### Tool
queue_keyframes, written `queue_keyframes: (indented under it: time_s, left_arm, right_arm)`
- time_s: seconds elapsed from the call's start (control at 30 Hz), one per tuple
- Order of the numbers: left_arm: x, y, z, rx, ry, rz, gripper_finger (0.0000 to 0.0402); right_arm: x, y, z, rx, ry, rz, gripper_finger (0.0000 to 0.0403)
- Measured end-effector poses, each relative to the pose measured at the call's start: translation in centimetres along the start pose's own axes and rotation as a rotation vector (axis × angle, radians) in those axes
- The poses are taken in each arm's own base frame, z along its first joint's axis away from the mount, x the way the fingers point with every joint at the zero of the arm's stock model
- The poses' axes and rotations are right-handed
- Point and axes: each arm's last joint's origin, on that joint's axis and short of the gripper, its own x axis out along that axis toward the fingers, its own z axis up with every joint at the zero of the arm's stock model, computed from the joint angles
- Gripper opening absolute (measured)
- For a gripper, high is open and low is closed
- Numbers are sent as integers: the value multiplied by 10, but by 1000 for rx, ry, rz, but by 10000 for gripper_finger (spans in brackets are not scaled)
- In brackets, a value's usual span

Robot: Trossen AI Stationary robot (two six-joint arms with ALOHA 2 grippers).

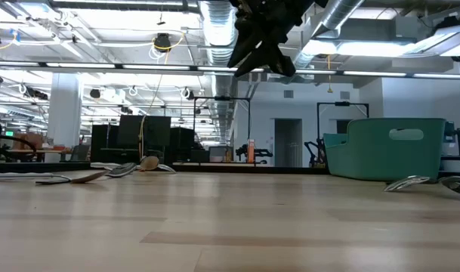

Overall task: Sort silverware by color (type)
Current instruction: Put the black spoon into the left transparent bin, then put the orange spoon into the right transparent bin

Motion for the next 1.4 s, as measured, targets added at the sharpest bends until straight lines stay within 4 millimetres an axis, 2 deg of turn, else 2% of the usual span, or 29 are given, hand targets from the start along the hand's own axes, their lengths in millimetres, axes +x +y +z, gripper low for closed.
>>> queue_keyframes:
  time_s: [0.1,0.27,0.37,0.47,0.67,0.77,0.9,1.0,1.2,1.33,1.4]
  left_arm:
    - [6,-7,-3,-1,-15,-35,40]
    - [10,-12,-4,21,18,-23,125]
    - [5,-11,1,62,41,-34,170]
    - [-6,-10,14,60,-16,-95,196]
    - [-33,-3,57,-51,-280,-256,202]
    - [-44,1,80,-72,-387,-297,200]
    - [-52,2,105,-77,-465,-294,200]
    - [-52,1,121,-46,-468,-253,200]
    - [-54,4,156,-2,-491,-168,200]
    - [-57,8,186,-10,-531,-137,200]
    - [-60,8,202,0,-546,-160,200]
  right_arm:
    - [0,0,0,16,26,34,118]
    - [-9,3,4,38,98,84,118]
    - [-21,4,5,20,135,11,118]
    - [-25,-4,-3,61,194,-127,118]
    - [-37,-32,-25,105,387,-465,118]
    - [-36,-42,-34,93,464,-533,118]
    - [-26,-46,-53,84,555,-546,118]
    - [-15,-49,-75,61,663,-524,120]
    - [1,-44,-122,-131,826,-454,142]
    - [10,-42,-146,-318,873,-379,166]
    - [15,-45,-152,-355,875,-352,178]
